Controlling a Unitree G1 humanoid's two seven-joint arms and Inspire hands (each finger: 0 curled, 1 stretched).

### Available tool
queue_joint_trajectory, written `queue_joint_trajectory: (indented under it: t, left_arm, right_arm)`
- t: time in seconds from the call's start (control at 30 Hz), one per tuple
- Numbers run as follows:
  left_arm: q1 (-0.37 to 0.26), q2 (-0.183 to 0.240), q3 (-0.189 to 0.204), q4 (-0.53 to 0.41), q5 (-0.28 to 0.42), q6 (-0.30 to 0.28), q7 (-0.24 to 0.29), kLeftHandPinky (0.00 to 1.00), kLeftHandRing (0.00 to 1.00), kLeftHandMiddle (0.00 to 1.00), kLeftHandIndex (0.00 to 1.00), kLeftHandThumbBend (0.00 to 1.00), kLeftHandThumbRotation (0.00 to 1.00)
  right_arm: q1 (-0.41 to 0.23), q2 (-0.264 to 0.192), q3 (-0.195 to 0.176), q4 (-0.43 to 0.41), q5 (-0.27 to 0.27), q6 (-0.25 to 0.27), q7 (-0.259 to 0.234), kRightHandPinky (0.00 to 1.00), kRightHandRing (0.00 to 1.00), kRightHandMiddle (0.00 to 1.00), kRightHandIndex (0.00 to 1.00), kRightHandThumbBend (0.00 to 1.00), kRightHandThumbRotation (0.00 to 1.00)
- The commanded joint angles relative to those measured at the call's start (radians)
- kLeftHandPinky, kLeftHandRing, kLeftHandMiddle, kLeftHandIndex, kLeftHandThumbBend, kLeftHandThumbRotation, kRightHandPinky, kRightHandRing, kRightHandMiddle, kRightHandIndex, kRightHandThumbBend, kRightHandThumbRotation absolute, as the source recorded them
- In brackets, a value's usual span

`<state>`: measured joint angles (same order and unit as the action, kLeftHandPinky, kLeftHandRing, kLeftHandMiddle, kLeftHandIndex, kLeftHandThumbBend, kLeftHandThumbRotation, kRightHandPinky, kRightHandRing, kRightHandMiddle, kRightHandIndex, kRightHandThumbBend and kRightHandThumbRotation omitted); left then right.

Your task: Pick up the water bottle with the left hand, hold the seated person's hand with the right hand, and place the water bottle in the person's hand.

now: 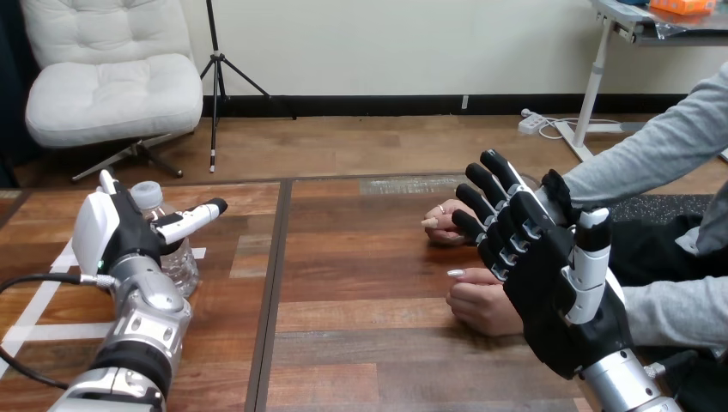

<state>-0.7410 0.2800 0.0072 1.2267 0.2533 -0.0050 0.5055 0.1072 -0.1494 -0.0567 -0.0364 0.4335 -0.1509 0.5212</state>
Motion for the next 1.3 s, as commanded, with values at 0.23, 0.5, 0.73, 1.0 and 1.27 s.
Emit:
queue_joint_trajectory:
  t: [0.23,0.5,0.73,1.0,1.27]
  left_arm:
    - [-0.099,0.036,-0.022,0.016,0.028,0.051,0.026,1.00,1.00,1.00,1.00,1.00,0.36]
    - [-0.107,0.037,-0.015,0.022,0.024,0.075,0.027,1.00,1.00,1.00,1.00,1.00,0.36]
    - [-0.112,0.037,-0.006,0.024,0.014,0.082,0.022,1.00,1.00,1.00,1.00,1.00,0.35]
    - [-0.117,0.039,0.001,0.029,0.011,0.089,0.019,1.00,1.00,1.00,1.00,1.00,0.35]
    - [-0.126,0.041,0.010,0.034,0.005,0.099,0.020,1.00,1.00,1.00,1.00,1.00,0.35]
  right_arm:
    - [-0.028,0.014,-0.015,-0.057,0.030,-0.033,0.017,1.00,1.00,1.00,1.00,1.00,1.00]
    - [-0.024,0.012,-0.016,-0.060,0.037,-0.040,0.027,1.00,1.00,1.00,1.00,1.00,1.00]
    - [-0.019,0.012,-0.016,-0.066,0.042,-0.038,0.026,1.00,1.00,1.00,1.00,1.00,1.00]
    - [-0.017,0.011,-0.016,-0.068,0.044,-0.037,0.027,1.00,1.00,1.00,1.00,1.00,1.00]
    - [-0.019,0.011,-0.016,-0.065,0.043,-0.046,0.033,1.00,1.00,1.00,1.00,1.00,1.00]
